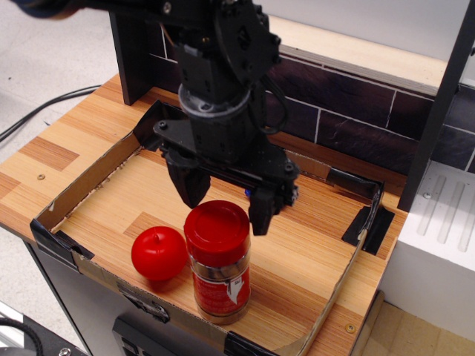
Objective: Topple basil bottle
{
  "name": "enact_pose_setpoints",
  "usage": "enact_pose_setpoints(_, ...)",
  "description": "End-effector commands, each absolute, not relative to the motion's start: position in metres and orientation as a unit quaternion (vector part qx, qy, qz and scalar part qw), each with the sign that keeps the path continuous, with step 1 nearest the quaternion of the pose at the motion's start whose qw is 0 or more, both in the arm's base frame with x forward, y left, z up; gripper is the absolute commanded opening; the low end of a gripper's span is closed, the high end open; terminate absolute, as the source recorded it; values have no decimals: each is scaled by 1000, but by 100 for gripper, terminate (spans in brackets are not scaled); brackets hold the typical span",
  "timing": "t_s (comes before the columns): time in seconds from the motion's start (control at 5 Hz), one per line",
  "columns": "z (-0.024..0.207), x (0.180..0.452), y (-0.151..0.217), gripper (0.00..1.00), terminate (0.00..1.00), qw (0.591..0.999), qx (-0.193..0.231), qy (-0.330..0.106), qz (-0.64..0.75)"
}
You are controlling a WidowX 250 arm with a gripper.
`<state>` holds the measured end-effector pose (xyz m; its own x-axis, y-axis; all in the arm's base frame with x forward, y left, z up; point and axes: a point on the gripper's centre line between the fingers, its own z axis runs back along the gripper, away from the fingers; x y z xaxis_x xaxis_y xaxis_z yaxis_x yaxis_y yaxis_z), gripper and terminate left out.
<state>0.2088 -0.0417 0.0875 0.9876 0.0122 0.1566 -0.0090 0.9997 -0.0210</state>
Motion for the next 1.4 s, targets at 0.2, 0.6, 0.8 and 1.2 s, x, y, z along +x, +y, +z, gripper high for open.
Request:
enact_pose_setpoints(0.2,86,189,-45,100,0,999,-3,-35,-26)
enact_pose_setpoints(0.6,80,179,-46,100,0,998,5,-31,-59)
enact_pose_setpoints(0.8,81,179,-47,0,0,997,-3,-24,-77)
enact_pose_setpoints(1.2,92,197,-56,0,0,996,19,80,-21)
